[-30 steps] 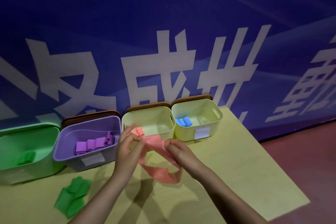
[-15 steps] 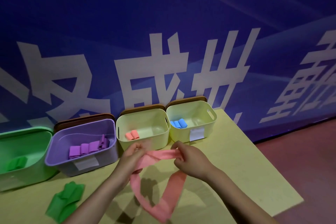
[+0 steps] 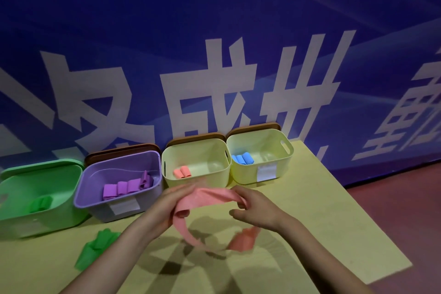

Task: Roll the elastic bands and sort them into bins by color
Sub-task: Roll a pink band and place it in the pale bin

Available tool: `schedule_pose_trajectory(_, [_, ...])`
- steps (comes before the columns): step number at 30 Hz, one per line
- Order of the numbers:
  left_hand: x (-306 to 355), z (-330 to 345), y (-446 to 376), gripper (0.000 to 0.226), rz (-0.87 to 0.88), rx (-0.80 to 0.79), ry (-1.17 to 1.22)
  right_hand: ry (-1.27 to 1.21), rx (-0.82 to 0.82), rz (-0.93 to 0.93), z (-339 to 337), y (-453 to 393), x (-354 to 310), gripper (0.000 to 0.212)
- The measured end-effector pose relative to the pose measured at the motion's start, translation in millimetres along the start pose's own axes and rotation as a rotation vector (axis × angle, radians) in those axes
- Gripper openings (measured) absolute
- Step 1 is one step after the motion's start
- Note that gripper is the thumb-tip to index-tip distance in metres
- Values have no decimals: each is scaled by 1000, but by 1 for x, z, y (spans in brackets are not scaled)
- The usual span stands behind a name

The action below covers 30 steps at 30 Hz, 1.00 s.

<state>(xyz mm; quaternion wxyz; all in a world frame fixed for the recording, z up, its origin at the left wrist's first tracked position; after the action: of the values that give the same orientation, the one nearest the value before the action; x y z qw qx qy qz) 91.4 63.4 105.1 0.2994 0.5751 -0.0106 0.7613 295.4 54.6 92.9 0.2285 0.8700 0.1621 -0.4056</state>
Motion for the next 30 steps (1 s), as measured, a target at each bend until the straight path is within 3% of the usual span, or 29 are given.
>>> schedule_pose_trajectory(4, [2,-3,3,21,56,24,427,45,16,114,7,2,15,21])
schedule_pose_trajectory(7, [19,-12,8,44,190,-19,632,77,15,210,9,11,36,27])
schedule_pose_trajectory(10, [32,-24,15,24,250,42,709,-47,43,247,16,22,52,17])
schedule_pose_trajectory(11, [35,-25,18,16,262,60,723,-141,77,255,17,24,56,14])
schedule_pose_trajectory(16, [37,-29,21,20,288,51,732,-716,227,259,16,28,58,10])
schedule_pose_trajectory(23, [36,-65,17,68,339,129,881,-1764,111,-116,8,18,12,21])
schedule_pose_trajectory(24, [35,-71,18,76,334,158,889,-1794,99,-151,6,15,8,30])
schedule_pose_trajectory(26, [31,-81,20,70,334,218,894,-1809,61,-178,6,7,4,40])
schedule_pose_trajectory(28, [28,-84,21,60,334,242,940,-1740,23,-123,10,-1,2,32])
schedule_pose_trajectory(30, [28,-82,23,52,336,206,984,-1512,11,-43,13,-6,5,28])
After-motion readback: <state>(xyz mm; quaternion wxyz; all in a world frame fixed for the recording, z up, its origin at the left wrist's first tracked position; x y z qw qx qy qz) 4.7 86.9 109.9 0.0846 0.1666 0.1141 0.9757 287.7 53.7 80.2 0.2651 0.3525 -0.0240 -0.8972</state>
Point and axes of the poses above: each hand's wrist, its own y-axis away from the middle knuckle, its own z-axis out of the palm, x = y × z, the point moved 5 cm from there along -y, towards the middle knuckle, and after that the axes turned 13 degrees about -x, right-handed, at the moved point
